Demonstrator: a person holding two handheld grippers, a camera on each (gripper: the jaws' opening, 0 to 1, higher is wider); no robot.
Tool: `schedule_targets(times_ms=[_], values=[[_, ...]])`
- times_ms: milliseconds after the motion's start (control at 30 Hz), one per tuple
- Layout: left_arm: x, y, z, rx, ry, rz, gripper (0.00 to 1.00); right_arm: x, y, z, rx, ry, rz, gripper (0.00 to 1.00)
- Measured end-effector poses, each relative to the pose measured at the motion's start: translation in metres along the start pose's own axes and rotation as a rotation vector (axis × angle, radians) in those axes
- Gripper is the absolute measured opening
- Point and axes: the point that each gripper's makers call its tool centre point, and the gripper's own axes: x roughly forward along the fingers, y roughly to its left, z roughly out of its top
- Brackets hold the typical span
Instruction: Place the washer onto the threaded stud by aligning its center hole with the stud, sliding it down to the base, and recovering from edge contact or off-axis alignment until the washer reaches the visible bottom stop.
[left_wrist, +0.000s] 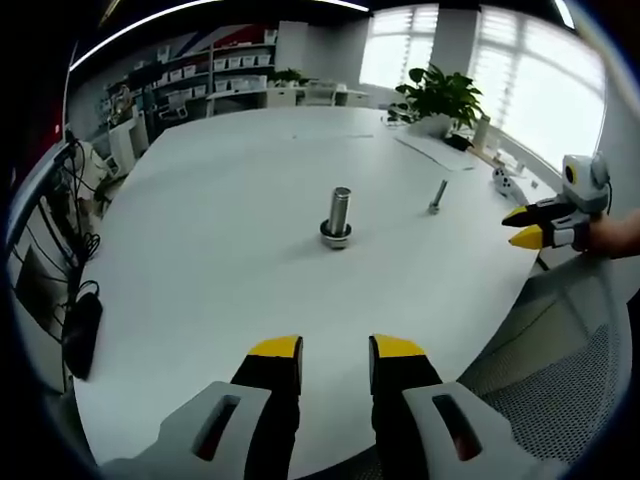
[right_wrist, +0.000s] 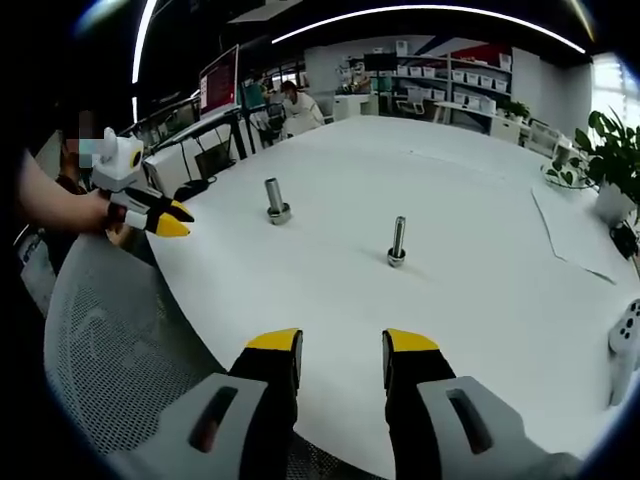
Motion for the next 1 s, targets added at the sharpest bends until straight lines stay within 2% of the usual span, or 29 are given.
schedule_targets(times_ms=[1000], values=[[-0.0011,0.0009,0.0014,-0.011,-0.005,-0.001,0.24,-0.0004,-0.0024,-0.0027,0.006,0.022,-0.019,0.34]])
